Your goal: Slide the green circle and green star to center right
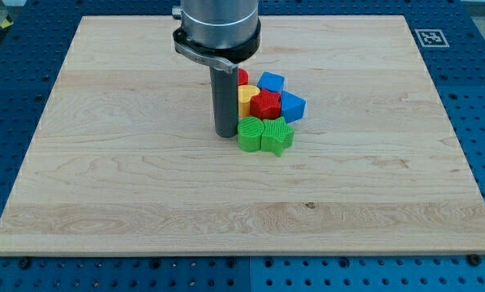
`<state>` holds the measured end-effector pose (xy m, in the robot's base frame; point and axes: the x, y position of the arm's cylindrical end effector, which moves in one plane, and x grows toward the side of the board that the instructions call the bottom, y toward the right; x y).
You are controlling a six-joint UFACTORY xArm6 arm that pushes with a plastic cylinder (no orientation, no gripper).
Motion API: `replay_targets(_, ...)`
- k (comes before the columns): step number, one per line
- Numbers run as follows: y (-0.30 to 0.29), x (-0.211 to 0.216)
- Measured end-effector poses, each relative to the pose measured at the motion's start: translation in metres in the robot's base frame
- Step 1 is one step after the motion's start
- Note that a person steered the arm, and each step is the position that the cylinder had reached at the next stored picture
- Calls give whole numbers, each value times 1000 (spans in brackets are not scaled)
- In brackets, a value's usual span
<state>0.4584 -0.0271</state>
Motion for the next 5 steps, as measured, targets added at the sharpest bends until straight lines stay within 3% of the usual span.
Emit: replay_targets(5,-2,43)
